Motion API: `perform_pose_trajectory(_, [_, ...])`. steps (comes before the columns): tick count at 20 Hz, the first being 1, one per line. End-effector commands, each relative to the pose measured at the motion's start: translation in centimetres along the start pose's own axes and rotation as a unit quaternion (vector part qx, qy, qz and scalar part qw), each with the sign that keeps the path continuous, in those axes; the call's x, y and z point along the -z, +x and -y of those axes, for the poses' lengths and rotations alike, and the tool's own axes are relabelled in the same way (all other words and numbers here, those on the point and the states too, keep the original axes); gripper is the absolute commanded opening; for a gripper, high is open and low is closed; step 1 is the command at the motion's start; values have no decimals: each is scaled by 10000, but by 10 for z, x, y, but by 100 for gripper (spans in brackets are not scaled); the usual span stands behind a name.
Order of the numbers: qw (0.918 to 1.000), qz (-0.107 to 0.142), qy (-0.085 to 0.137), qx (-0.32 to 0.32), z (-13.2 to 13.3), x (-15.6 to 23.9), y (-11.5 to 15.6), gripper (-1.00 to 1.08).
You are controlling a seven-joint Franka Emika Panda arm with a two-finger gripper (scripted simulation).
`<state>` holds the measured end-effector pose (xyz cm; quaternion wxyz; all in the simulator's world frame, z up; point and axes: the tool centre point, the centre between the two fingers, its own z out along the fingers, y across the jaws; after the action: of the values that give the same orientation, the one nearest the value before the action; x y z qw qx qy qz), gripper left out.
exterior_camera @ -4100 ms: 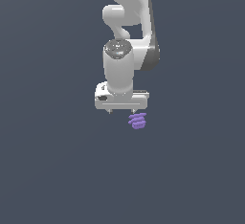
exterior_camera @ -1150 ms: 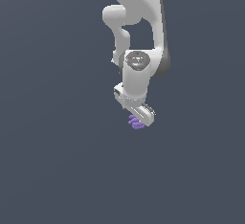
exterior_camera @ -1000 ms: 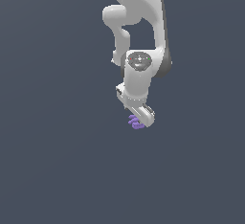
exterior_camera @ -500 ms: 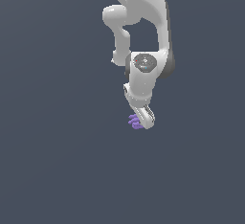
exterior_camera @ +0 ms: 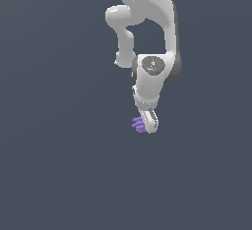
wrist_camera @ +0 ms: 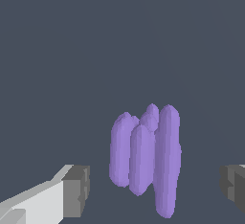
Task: Pick up the object and move it to a goal position.
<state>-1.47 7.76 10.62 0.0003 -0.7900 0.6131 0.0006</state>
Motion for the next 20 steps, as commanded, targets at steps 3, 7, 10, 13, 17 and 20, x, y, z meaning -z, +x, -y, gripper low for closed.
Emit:
perform_pose_trajectory(3, [9998, -5, 2, -195, 0, -1, -2, 100])
perform_pose_trajectory(7, [9997, -6, 2, -246, 0, -1, -3, 100])
perform_pose_trajectory(10, [9998, -6, 2, -223, 0, -3, -3, 100])
perform_pose_trajectory(13, [9997, -6, 1, -228, 0, -11, -3, 100])
perform_pose_trajectory(17, [9997, -7, 1, -240, -1, -31, -3, 100])
perform_pose_trajectory(20, [9997, -7, 0, -245, -1, -44, -3, 100])
